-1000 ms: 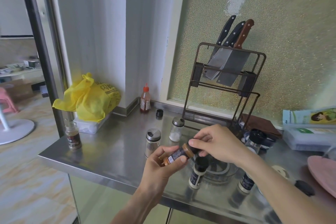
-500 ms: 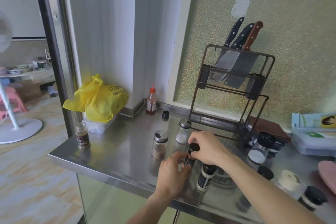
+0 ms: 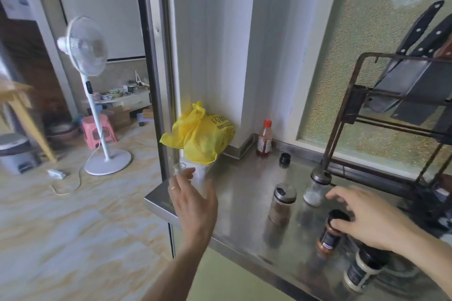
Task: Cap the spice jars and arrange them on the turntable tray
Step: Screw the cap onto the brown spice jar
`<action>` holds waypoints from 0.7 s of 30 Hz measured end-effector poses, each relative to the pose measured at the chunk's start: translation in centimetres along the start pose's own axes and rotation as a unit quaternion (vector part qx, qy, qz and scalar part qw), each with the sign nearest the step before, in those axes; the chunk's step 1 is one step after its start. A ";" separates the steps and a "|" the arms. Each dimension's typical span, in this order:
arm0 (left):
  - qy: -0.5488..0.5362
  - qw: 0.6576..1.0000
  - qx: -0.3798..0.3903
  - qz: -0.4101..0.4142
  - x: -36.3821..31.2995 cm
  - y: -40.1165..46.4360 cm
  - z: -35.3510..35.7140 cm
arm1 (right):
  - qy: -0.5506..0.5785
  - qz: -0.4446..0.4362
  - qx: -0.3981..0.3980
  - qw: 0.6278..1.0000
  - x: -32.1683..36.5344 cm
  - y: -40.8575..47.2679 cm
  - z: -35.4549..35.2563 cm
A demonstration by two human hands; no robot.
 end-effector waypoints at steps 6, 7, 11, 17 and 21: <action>0.095 0.984 0.074 -0.131 6.6 3.9 1.3 | -0.006 -0.056 -0.073 0.996 4.8 1.3 -2.8; 0.096 0.980 0.089 -0.150 7.2 4.0 1.5 | -0.002 -0.069 -0.080 0.994 5.8 1.5 -3.1; 0.097 0.980 0.105 -0.136 7.1 3.7 2.2 | -0.004 -0.093 -0.094 0.991 8.6 2.8 -3.6; 0.012 0.982 0.190 0.000 2.1 0.6 8.1 | -0.006 -0.094 -0.068 0.993 10.2 7.0 -2.6; -0.009 0.966 0.257 0.036 1.0 0.7 13.6 | 0.015 -0.046 -0.023 0.999 7.7 12.8 -1.4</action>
Point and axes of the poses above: each hand's wrist, its own y-axis towards the middle knuckle, its own z-axis out of the palm, x = y × z, the point moved 7 cm from there along y, towards the middle knuckle, and after that the axes turned 9 degrees about -y, right-handed, at the moved point
